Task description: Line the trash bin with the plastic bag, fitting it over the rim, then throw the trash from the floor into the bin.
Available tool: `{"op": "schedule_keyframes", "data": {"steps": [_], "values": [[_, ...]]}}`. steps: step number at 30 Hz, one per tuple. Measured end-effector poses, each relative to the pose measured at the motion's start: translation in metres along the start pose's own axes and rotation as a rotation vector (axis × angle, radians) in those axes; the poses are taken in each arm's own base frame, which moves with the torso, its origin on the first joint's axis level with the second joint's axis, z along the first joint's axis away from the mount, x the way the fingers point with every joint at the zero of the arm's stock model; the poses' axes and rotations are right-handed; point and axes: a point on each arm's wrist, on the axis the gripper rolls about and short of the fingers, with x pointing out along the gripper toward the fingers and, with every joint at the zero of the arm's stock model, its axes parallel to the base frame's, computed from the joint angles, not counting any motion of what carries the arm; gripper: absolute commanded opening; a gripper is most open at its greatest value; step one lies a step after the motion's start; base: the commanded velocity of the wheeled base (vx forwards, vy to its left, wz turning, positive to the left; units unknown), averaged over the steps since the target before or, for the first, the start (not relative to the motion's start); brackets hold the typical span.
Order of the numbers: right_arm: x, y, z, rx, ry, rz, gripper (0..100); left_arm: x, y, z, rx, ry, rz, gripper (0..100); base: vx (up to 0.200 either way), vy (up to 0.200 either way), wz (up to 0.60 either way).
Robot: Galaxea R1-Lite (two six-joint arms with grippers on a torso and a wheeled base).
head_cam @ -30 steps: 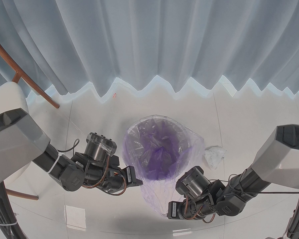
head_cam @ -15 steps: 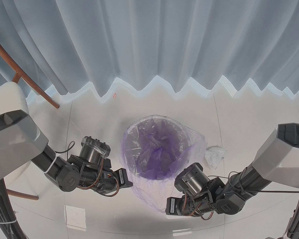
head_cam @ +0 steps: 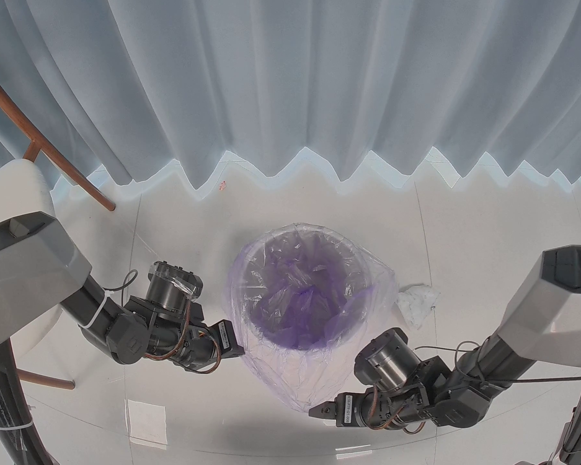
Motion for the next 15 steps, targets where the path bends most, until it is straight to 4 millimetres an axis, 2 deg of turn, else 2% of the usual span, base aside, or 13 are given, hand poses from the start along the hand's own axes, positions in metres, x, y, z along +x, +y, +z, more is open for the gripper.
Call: {"op": "schedule_keyframes", "data": {"steps": [7, 15], "values": [[-0.027, -0.017, -0.001, 0.059, -0.021, 0.156, 100, 0.008, 0.010, 0.009, -0.027, -0.012, 0.023, 0, 0.000, 0.000, 0.00], [-0.053, -0.039, 0.025, 0.164, -0.183, 0.354, 100, 0.014, 0.018, 0.016, -0.049, -0.008, 0.021, 0, 0.000, 0.000, 0.00]]}}
